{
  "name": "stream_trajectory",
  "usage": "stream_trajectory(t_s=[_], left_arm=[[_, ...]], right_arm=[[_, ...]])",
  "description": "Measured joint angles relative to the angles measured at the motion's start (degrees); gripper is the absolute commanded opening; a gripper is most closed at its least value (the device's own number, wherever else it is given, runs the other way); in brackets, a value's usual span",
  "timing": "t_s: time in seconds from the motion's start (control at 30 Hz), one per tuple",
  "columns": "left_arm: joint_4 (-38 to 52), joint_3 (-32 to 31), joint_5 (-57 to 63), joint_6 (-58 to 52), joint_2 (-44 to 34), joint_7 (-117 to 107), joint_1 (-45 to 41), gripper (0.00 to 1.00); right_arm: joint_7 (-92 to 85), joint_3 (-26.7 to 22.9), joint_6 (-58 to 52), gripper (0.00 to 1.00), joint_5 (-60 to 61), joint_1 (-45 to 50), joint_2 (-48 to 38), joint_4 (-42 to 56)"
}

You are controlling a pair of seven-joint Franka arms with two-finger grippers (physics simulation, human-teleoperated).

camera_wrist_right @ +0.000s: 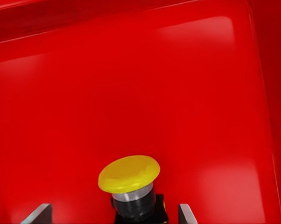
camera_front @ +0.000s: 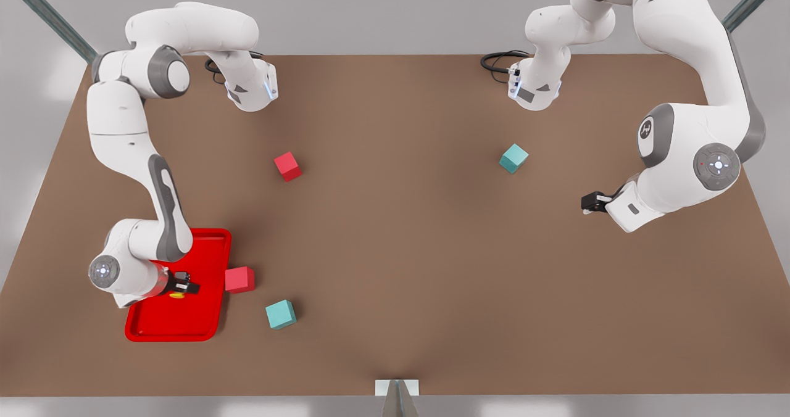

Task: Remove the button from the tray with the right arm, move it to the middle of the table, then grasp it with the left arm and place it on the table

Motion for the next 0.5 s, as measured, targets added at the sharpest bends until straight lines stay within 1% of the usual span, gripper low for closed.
stream_trajectory(t_s=[0.13, 0.17, 0.2, 0.3, 0.43, 0.5], left_arm=[[0.00, 0.02, 0.04, -0.03, 0.00, 0.04, 0.00, 1.00], [0.00, 0.02, 0.05, -0.04, 0.04, 0.05, 0.00, 1.00], [0.00, 0.01, 0.05, -0.04, 0.10, 0.06, -0.01, 1.00], [0.00, -0.02, 0.06, -0.04, 0.19, 0.08, -0.01, 1.00], [0.00, -0.01, 0.06, -0.11, -0.01, 0.10, -0.01, 1.00], [0.00, -0.02, 0.06, -0.15, -0.04, 0.11, 0.00, 1.00]], right_arm=[[-1.20, -0.03, 0.35, 1.00, -0.27, -0.29, -0.71, -1.80], [-1.47, -0.08, 0.41, 0.96, -0.34, -0.43, -1.03, -2.18], [-1.72, -0.43, 0.46, 0.95, -0.40, -0.49, -1.40, -2.48], [-2.42, -1.03, 0.88, 0.67, -0.46, -0.55, -1.77, -2.99], [-3.17, -1.13, 1.35, 0.58, -0.56, -0.39, -1.71, -2.89], [-3.51, -1.15, 1.51, 0.50, -0.62, -0.36, -1.69, -2.73]])
